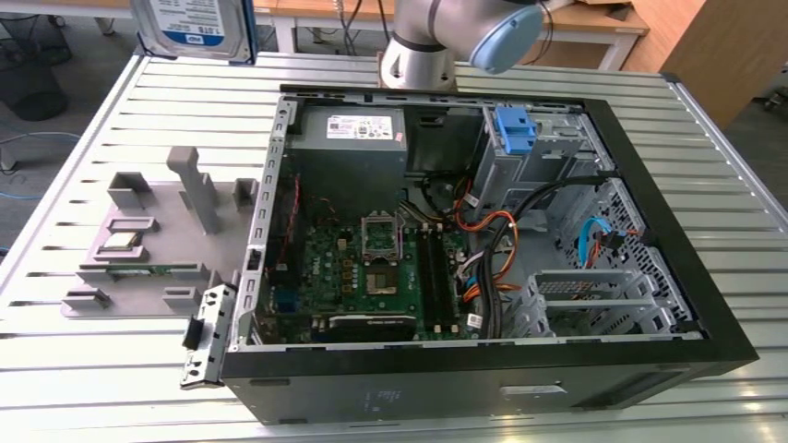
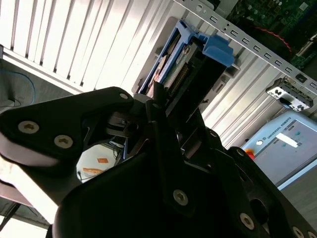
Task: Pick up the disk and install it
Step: 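Pick up the disk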
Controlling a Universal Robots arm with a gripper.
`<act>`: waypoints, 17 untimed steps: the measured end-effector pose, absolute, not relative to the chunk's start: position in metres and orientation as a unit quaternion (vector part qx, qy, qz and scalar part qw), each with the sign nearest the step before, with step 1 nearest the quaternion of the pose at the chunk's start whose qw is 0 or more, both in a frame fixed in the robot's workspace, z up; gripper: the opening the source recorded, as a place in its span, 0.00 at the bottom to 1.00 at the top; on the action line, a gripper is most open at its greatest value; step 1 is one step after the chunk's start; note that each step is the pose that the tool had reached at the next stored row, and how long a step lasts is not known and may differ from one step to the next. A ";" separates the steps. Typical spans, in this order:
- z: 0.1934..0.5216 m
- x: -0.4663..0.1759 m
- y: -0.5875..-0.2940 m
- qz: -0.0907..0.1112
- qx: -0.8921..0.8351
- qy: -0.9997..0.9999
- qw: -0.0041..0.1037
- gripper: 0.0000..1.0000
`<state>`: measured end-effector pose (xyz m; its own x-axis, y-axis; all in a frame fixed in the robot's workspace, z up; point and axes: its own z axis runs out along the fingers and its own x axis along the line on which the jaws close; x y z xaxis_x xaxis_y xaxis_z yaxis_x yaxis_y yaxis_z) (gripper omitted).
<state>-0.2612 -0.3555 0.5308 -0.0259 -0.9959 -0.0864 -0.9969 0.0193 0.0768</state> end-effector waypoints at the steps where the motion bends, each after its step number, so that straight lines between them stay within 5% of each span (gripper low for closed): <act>1: 0.531 -0.259 -0.355 0.058 -0.698 0.714 0.004 0.35; 13: 0.531 -0.246 -0.355 0.057 -0.698 0.714 0.005 0.35; 17: 0.530 -0.246 -0.355 0.048 -0.699 0.714 0.015 0.35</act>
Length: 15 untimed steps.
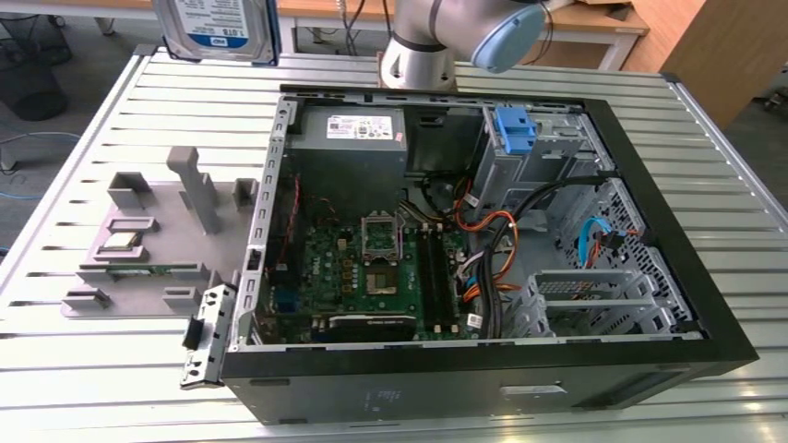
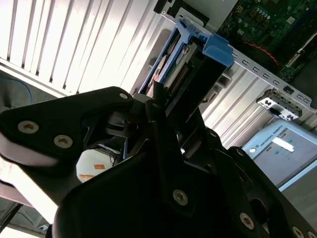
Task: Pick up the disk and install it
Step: 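Pick up the disk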
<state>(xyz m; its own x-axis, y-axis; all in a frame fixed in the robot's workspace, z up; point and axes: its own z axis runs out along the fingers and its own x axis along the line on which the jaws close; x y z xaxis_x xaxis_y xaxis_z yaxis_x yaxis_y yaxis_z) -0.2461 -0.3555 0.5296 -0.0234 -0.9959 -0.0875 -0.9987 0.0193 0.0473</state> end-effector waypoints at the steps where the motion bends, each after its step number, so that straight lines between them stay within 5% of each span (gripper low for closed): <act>1: 0.529 -0.246 -0.355 0.044 -0.699 0.714 0.018 0.35; 15: 0.529 -0.210 -0.355 0.043 -0.699 0.714 0.020 0.35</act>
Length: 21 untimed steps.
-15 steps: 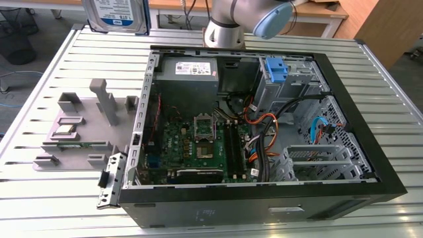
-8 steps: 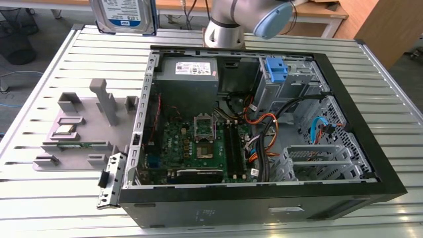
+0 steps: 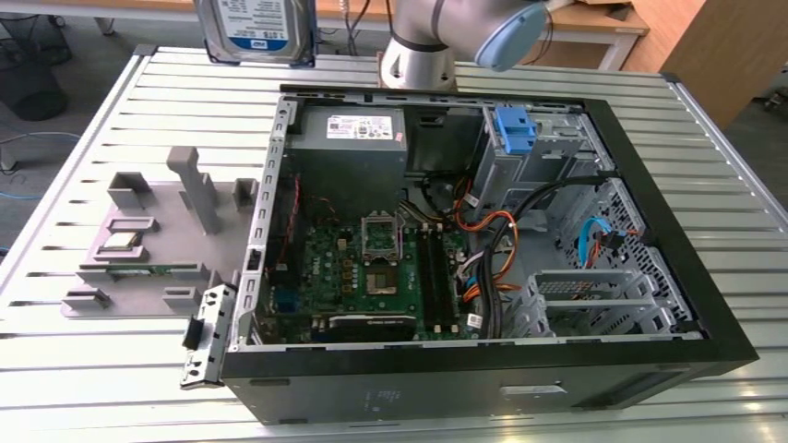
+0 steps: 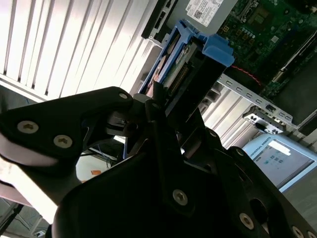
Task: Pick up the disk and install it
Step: 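Pick up the disk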
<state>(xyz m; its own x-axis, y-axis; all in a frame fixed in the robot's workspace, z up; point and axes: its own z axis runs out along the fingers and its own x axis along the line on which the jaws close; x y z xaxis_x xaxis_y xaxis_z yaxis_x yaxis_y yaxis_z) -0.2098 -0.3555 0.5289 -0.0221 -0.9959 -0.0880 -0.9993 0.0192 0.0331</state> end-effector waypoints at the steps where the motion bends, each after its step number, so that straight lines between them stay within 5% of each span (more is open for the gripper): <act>1: 0.529 -0.206 -0.356 0.043 -0.699 0.714 0.020 0.35; 21: 0.528 -0.125 -0.355 0.043 -0.699 0.714 0.020 0.35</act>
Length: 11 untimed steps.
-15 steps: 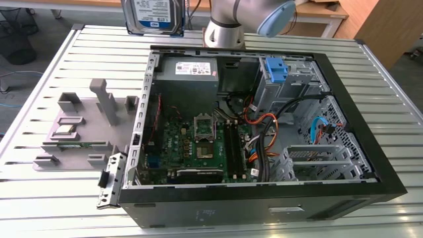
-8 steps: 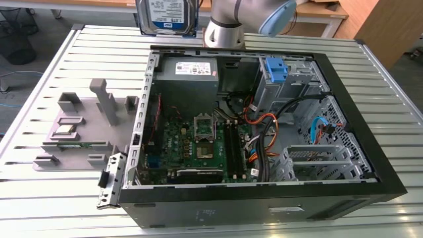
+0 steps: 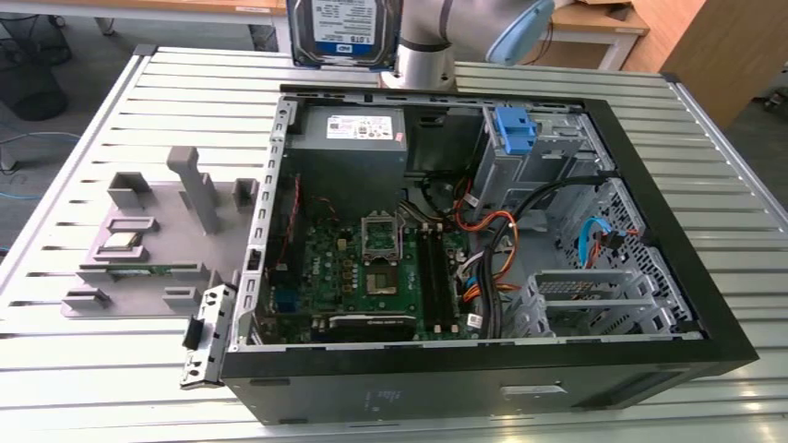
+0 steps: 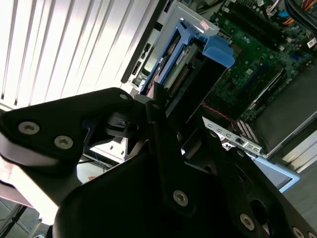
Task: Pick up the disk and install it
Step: 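Pick up the disk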
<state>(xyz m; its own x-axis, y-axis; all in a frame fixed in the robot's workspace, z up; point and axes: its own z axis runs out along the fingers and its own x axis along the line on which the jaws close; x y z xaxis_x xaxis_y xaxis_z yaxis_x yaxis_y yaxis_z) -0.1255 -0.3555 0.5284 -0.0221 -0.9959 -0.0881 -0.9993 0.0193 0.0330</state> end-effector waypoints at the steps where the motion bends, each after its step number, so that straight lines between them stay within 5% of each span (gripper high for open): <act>1: 0.528 -0.122 -0.355 0.043 -0.699 0.714 0.020 0.35; 11: 0.528 -0.080 -0.355 0.043 -0.699 0.714 0.020 0.35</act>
<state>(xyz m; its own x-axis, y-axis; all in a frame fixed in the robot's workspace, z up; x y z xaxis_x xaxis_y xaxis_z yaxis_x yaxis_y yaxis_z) -0.0796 -0.3555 0.5281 -0.0222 -0.9959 -0.0881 -0.9993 0.0193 0.0330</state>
